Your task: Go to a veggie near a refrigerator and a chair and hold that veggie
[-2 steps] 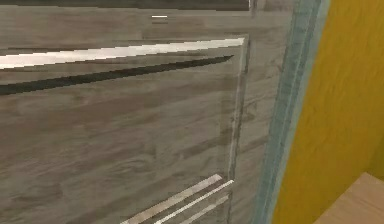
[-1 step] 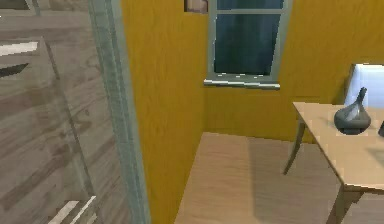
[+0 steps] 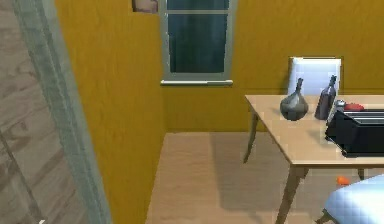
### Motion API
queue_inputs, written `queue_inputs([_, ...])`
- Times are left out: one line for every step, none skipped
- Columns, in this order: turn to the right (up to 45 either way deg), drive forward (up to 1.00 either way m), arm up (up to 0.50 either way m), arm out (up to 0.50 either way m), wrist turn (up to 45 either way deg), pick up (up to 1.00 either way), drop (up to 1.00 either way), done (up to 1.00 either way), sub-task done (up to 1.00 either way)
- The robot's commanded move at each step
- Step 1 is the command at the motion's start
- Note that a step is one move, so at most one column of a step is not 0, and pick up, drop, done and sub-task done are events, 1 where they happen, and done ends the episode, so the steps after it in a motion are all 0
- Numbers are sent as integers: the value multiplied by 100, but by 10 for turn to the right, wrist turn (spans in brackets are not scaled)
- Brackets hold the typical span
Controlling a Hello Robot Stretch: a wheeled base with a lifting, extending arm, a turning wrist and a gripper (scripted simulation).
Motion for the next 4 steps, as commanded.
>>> queue_inputs([0, 100, 0, 0, 0, 0, 0, 0, 0])
queue_inputs([0, 85, 0, 0, 0, 0, 0, 0, 0])
queue_inputs([450, 0, 0, 0, 0, 0, 0, 0, 0])
queue_inputs([450, 0, 0, 0, 0, 0, 0, 0, 0])
